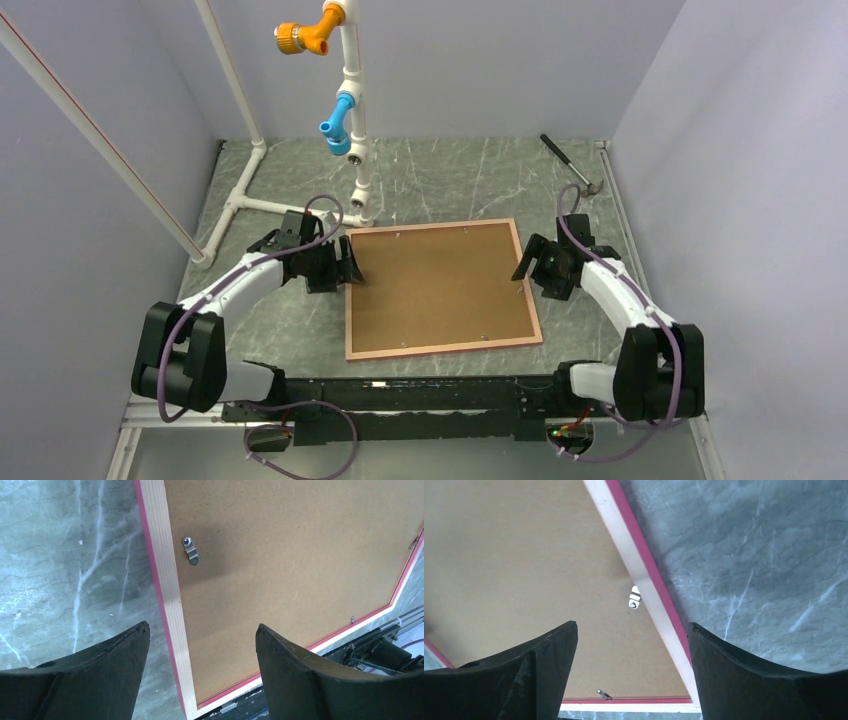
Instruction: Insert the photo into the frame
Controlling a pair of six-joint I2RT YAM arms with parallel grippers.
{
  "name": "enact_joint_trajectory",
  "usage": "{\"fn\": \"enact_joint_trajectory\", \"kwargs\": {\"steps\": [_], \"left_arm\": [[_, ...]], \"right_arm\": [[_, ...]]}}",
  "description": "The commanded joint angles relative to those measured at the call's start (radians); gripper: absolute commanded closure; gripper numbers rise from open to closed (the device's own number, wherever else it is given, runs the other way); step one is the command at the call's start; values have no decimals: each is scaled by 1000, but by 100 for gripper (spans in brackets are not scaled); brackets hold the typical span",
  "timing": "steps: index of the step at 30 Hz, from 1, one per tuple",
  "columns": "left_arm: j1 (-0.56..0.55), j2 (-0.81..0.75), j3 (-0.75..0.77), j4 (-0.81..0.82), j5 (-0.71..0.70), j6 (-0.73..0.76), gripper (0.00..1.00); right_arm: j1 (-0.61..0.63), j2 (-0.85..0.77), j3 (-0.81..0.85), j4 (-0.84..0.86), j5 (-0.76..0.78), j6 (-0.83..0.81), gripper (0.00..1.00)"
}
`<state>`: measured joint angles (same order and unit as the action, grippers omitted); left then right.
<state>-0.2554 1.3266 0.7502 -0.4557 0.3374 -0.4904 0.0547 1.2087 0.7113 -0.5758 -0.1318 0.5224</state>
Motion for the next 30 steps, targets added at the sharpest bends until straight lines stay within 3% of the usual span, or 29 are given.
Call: {"fn": "enact_joint_trajectory", "kwargs": {"steps": [1,8,15,23,30], "left_arm": [[7,2,-16,41,54,25,20],[39,-12,-10,-6,51,79,20],[53,-4,71,-143,49,116,21],[71,20,118,-200,-31,201,21],[73,45,127,-219,-50,217,21]], "right_arm": [[-11,69,5,27,-55,-47,17],[45,169,17,28,-136,-86,18],[194,173,50,19,-32,-40,19],[200,220,99,12,90,-40,19],[203,259,108,29,108,-23,28]]}}
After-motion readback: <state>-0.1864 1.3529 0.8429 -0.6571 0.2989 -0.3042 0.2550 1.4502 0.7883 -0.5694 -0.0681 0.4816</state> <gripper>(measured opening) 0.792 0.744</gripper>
